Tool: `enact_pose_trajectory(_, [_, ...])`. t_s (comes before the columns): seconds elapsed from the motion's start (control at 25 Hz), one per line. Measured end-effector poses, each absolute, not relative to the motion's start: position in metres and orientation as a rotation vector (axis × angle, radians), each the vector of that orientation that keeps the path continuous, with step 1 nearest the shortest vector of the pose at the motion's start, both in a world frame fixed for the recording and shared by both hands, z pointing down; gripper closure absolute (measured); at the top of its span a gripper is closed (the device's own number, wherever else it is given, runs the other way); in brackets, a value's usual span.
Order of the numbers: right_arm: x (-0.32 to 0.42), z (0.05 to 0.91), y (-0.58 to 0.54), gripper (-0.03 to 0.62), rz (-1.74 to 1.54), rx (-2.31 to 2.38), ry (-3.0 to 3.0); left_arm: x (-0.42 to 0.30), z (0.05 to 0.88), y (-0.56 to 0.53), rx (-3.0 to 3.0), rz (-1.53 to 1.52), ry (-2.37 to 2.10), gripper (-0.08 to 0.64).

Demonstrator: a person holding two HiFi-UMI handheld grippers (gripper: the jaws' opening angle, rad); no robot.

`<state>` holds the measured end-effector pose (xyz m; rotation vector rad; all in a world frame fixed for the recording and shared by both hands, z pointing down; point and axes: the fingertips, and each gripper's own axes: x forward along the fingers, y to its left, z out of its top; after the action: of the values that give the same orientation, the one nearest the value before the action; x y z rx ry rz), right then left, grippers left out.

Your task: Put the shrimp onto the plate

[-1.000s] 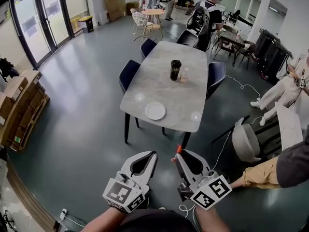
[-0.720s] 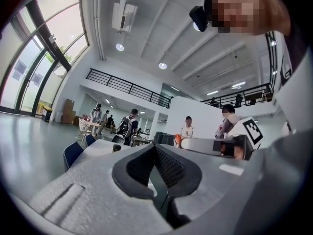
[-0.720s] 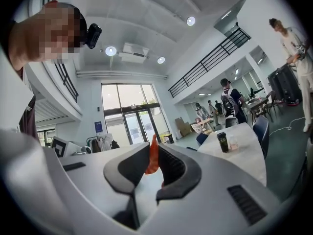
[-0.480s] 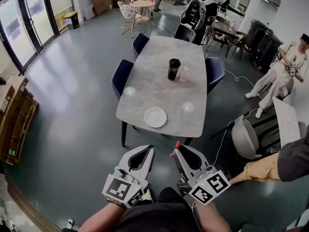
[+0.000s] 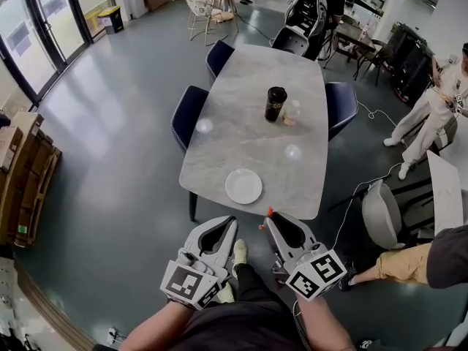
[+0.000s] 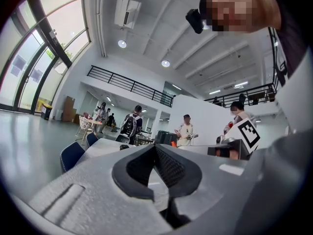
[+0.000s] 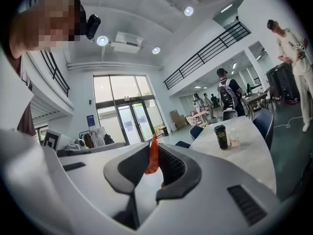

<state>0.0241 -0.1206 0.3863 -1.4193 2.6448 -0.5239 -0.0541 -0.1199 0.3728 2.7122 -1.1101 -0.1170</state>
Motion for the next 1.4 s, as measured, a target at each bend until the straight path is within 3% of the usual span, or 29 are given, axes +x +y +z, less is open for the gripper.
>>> enact_pose_trajectory(0.72, [0.048,0.518,-0.274,0.534,-0.699,-1.383,2.929,-0.023,0.442,-0.258,2.624,0.036,-1.201,0.552])
enact_pose_trajectory(1.4, [0.014,0.689,-0.315,0.534,-0.688,-1.58,3.325,-0.046,0.541,-0.295,2.494,0.068,-1.175,0.552])
